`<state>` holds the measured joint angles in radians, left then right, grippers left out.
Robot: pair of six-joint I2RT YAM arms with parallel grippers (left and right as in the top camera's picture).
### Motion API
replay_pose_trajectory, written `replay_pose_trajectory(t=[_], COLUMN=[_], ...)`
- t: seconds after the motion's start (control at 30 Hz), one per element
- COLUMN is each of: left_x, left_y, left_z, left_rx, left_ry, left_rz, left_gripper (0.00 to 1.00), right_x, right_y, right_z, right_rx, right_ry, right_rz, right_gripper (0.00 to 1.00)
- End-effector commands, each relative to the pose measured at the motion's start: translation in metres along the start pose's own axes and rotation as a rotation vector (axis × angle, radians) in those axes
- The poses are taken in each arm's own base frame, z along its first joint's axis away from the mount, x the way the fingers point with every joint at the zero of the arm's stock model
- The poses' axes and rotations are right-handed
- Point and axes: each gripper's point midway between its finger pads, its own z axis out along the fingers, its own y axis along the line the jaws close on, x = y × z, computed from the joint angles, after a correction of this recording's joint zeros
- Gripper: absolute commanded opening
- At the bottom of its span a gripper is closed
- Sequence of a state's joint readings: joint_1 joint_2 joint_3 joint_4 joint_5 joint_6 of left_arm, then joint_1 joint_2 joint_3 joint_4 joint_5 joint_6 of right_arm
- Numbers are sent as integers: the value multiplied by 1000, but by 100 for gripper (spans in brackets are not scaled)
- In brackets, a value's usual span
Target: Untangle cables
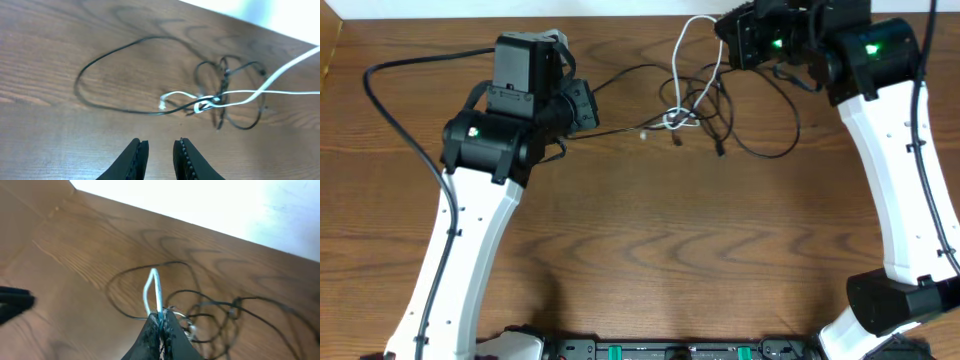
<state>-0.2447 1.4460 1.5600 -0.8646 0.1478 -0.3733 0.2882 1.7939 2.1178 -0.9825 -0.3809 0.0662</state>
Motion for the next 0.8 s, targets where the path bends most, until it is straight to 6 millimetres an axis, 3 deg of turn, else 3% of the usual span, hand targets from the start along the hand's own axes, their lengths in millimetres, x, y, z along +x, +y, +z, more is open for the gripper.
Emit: replay_pose_trajectory(t=[0.0, 0.13, 0.2, 0.33, 0.53, 0.67, 0.77], left_x=[10, 16, 17, 29, 49, 71, 90], left_y=[11, 13, 11, -8, -17, -22, -20], left_z=[24, 39, 42, 51, 81, 112, 136], left_rx=[-44, -50, -38, 82, 154, 148, 104], left_ry=[66, 107, 119, 189, 298, 391, 461], left_rz=[-16, -1, 25, 101, 105, 81, -12], left_gripper=[23, 27, 35, 45, 48, 48, 49], right_x=[-24, -47, -44, -19, 0, 5, 7], right_y=[20, 34, 34, 22, -9, -30, -42], right_z=[-43, -86, -90, -73, -54, -49, -48], right_rx=[-53, -38, -29, -1, 42, 72, 92], right_ry=[-104, -213, -208, -93, 0, 22, 31], right_rz=[41, -11, -10, 17, 70, 108, 127], right_gripper=[1, 1, 1, 1, 2, 22, 30])
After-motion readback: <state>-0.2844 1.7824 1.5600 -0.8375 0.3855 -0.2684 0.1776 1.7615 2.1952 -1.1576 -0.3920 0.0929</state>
